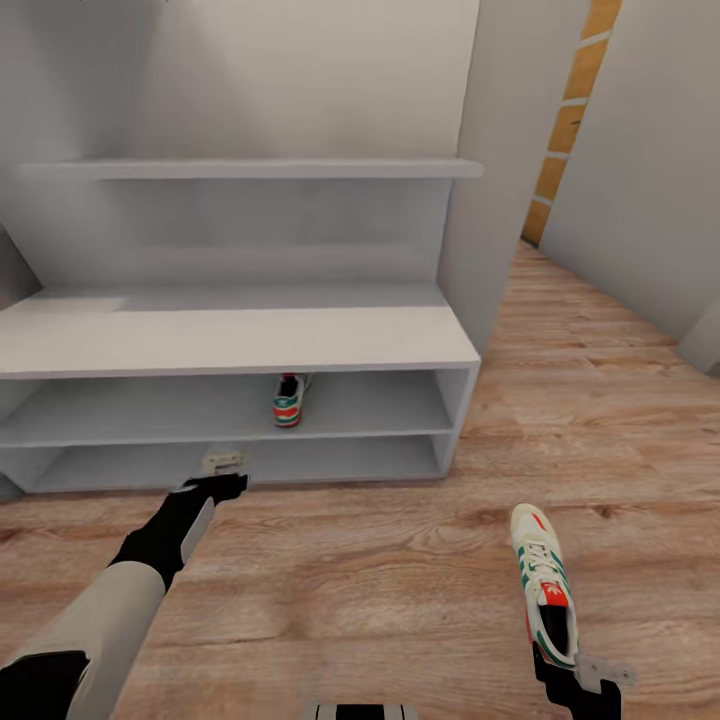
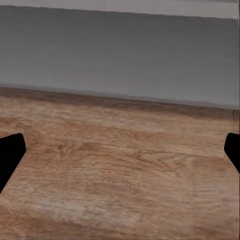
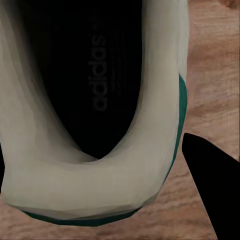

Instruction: Pick up the two gym shoes and the two sandals from the corridor floor and place them onto the hallstand (shoe rack) in the corridor, making sure they are on the rack and not on the floor. Arrange them so the two gym shoes are next to each other and the two sandals are next to each other.

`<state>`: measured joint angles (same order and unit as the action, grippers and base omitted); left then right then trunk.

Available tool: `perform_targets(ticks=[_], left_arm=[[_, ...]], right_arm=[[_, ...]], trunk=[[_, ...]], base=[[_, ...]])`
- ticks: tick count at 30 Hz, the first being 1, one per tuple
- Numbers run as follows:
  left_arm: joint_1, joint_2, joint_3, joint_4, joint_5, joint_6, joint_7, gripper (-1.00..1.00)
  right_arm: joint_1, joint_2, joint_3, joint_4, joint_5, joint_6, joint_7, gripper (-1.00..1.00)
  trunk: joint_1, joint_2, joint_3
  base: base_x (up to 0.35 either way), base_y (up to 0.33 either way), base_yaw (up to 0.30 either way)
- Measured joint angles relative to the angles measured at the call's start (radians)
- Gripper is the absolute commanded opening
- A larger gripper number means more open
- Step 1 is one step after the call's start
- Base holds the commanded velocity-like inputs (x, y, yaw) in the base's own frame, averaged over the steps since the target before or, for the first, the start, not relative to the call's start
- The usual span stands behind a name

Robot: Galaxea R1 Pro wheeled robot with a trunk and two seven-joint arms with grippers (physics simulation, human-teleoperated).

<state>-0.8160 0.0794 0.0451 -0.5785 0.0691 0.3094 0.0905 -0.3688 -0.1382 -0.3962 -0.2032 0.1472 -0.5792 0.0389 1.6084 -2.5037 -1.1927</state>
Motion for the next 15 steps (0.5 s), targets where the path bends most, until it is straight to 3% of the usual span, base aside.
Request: perform_targets(ticks=[6,7,8,12,15], left_arm=[[0.094,0.007,0.007,-0.006,0.005,-0.094,-0.004,1.0],[0.142,0.014,0.008,-0.007,0.007,-0.155,-0.017,1.0],[0.156,0.015,0.008,-0.007,0.007,-0.168,-0.025,1.0],[0.212,0.034,0.008,-0.006,0.008,-0.214,-0.111,1.0],[0.24,0.066,0.009,0.002,0.013,-0.24,-0.198,1.0]], right_arm=[[0.0,0.0,0.001,0.0,0.0,0.0,0.0,-1.0],[0.0,0.0,0.001,0.0,0.0,0.0,0.0,-1.0],[0.0,0.0,0.002,0.0,0.0,0.0,0.0,-1.0],[0.0,0.0,0.001,0.0,0.0,0.0,0.0,-1.0],[0.0,0.0,0.001,0.0,0.0,0.0,0.0,-1.0]], trunk=[[0.0,0.0,0.0],[0.0,0.0,0.0],[0.0,0.0,0.0],[0.0,0.0,0.0],[0.0,0.0,0.0]], base=[[-0.228,0.234,0.0],[-0.095,0.263,0.0],[-0.061,0.278,0.0],[-0.03,0.291,0.0],[-0.008,0.3,0.0]])
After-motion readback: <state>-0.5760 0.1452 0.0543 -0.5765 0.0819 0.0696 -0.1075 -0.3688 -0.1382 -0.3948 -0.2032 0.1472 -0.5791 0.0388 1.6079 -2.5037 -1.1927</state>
